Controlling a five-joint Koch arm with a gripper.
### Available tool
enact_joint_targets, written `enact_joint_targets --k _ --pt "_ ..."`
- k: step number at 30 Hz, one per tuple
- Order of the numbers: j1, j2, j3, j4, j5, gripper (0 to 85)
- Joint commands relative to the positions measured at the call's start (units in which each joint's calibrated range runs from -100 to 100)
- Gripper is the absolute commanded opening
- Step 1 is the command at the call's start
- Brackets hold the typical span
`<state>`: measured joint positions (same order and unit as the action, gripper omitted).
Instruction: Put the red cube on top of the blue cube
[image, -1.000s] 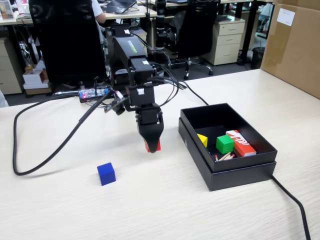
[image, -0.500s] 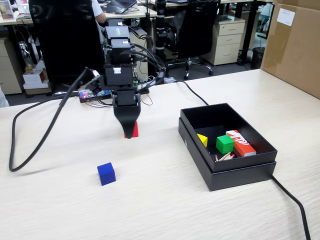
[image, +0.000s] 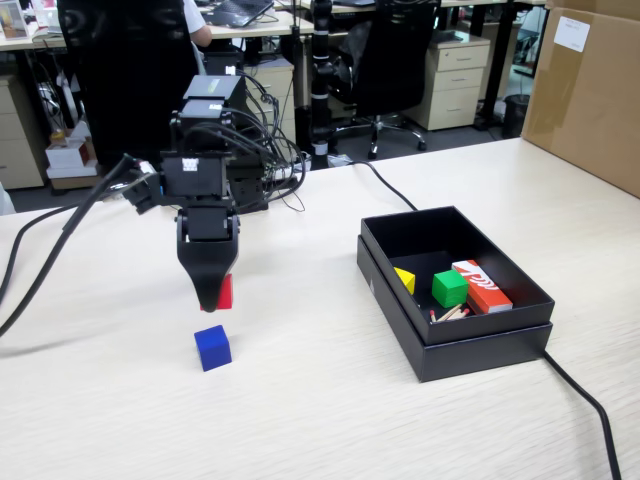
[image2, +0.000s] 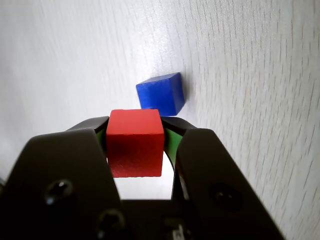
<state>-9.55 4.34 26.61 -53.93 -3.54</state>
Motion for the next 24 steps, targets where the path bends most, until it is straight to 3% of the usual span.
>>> enact_joint_targets --k 1,24 --pt "-0.2 -0.4 5.2 2.4 -0.6 3.6" --pt "-1.1 3.5 -1.0 6.6 -1.2 3.7"
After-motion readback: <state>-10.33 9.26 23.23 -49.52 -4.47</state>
